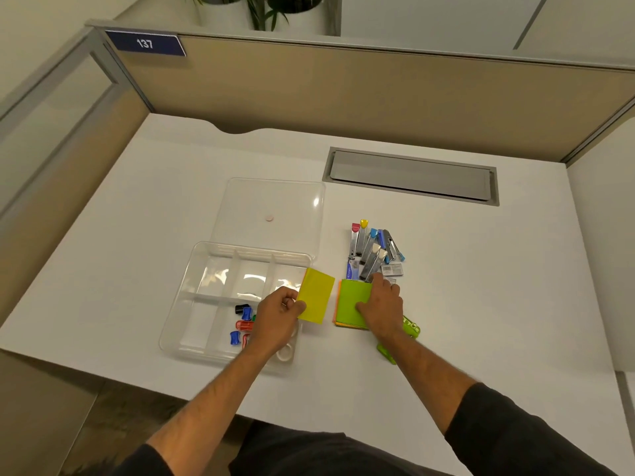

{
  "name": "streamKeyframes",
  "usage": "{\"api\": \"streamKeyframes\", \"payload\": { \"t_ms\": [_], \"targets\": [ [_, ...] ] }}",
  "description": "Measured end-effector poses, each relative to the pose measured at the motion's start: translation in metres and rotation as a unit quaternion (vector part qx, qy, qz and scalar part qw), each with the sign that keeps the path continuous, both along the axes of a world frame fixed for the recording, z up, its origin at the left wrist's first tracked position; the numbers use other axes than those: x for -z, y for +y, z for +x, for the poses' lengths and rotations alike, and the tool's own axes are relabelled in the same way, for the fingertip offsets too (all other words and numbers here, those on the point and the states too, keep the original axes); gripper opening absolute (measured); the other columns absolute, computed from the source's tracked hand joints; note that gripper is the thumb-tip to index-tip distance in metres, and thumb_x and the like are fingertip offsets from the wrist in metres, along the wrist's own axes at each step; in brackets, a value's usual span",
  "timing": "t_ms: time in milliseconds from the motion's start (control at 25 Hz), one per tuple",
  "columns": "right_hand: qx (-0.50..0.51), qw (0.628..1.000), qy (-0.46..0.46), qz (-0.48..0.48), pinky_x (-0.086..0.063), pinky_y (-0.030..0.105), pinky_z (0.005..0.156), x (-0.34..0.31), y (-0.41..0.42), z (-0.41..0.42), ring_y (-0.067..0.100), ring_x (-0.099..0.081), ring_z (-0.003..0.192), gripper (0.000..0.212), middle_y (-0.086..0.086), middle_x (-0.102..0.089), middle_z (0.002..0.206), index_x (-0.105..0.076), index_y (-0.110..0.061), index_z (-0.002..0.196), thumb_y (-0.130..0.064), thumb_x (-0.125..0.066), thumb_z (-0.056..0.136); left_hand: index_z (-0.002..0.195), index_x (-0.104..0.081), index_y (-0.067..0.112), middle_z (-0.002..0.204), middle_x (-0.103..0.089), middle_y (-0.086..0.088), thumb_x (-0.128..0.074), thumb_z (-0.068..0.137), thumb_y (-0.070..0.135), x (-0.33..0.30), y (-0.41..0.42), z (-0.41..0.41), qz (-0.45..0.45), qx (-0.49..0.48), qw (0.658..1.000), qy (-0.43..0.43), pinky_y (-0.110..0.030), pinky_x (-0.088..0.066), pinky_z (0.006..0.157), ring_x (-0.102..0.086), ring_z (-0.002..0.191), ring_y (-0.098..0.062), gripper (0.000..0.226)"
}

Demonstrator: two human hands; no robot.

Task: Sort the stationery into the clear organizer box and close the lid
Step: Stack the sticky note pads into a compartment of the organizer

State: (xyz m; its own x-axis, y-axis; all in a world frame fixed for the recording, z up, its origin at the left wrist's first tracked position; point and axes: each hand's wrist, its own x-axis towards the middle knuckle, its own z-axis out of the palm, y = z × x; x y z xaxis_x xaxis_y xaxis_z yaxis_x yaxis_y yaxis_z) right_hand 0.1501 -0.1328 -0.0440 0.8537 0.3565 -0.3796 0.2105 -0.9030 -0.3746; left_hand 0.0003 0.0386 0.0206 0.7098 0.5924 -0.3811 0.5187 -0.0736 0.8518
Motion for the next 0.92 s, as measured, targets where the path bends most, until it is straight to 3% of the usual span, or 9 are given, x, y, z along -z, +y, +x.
{"api": "streamKeyframes", "payload": {
  "t_ms": [160,280,400,520,640,760,920],
  "targets": [
    [0.054,0.995,0.038,0.07,-0.049,0.042,0.087,-0.002,0.001,0.003,0.027,-0.048,0.113,0.055,0.01,-0.054,0.125,-0.041,-0.017,0.13,-0.018,-0.068,0.082,0.085,-0.066,0.018,0.07,-0.058,-0.001,-0.07,0.087,0.011,0.002,0.004,0.002,0.006,-0.005,1.0,-0.006,-0.034,-0.048,0.065,-0.052,0.064,-0.013,0.008],
    [0.067,0.989,0.054,0.118,-0.041,0.032,0.075,-0.01,-0.005,0.007,0.023,-0.054,0.098,0.027,0.008,-0.062,0.109,-0.058,-0.014,0.111,-0.019,-0.064,0.085,0.085,-0.065,0.019,0.073,-0.06,-0.001,-0.069,0.087,0.012,0.002,0.005,0.002,0.013,-0.005,1.0,-0.005,-0.033,-0.049,0.065,-0.053,0.064,-0.014,0.009],
    [0.074,0.981,0.056,0.172,-0.036,0.028,0.064,-0.028,-0.011,0.009,0.021,-0.056,0.083,0.006,0.003,-0.06,0.087,-0.061,-0.017,0.087,-0.022,-0.064,0.086,0.088,-0.062,0.021,0.084,-0.063,-0.001,-0.067,0.089,0.014,0.002,0.004,0.0,0.037,-0.011,0.999,-0.003,-0.032,-0.049,0.066,-0.056,0.068,-0.016,0.009],
    [0.072,0.972,0.054,0.216,-0.038,0.027,0.057,-0.044,-0.014,0.01,0.019,-0.057,0.076,0.007,0.002,-0.062,0.08,-0.064,-0.017,0.084,-0.023,-0.064,0.087,0.094,-0.059,0.02,0.087,-0.063,-0.002,-0.064,0.091,0.014,0.002,0.005,-0.001,0.047,-0.011,0.999,-0.004,-0.036,-0.051,0.065,-0.06,0.071,-0.02,0.008],
    [0.087,0.957,0.064,0.27,-0.04,0.026,0.057,-0.059,-0.01,0.006,0.014,-0.052,0.067,0.008,0.0,-0.057,0.073,-0.064,-0.016,0.083,-0.021,-0.062,0.09,0.105,-0.055,0.031,0.085,-0.063,-0.003,-0.062,0.09,0.009,0.0,0.009,-0.004,0.048,-0.014,0.998,-0.037,-0.041,-0.053,0.065,-0.061,0.068,-0.022,0.028],
    [0.111,0.923,0.126,0.348,-0.042,0.028,0.051,-0.074,0.001,-0.004,0.014,-0.05,0.06,0.012,0.003,-0.053,0.07,-0.064,-0.007,0.087,-0.017,-0.06,0.093,0.108,-0.057,0.036,0.085,-0.061,0.001,-0.057,0.092,0.006,-0.001,0.015,-0.008,0.043,-0.006,0.998,-0.053,-0.048,-0.057,0.067,-0.061,0.068,-0.024,0.034],
    [0.096,0.897,0.195,0.385,-0.042,0.027,0.043,-0.087,0.026,-0.026,0.014,-0.052,0.053,0.012,0.005,-0.055,0.063,-0.064,-0.004,0.087,-0.012,-0.059,0.094,0.099,-0.07,0.03,0.099,-0.067,0.013,-0.056,0.095,0.007,-0.004,0.022,-0.017,0.044,0.035,0.996,-0.07,-0.046,-0.057,0.074,-0.056,0.068,-0.008,0.028]
  ]
}}
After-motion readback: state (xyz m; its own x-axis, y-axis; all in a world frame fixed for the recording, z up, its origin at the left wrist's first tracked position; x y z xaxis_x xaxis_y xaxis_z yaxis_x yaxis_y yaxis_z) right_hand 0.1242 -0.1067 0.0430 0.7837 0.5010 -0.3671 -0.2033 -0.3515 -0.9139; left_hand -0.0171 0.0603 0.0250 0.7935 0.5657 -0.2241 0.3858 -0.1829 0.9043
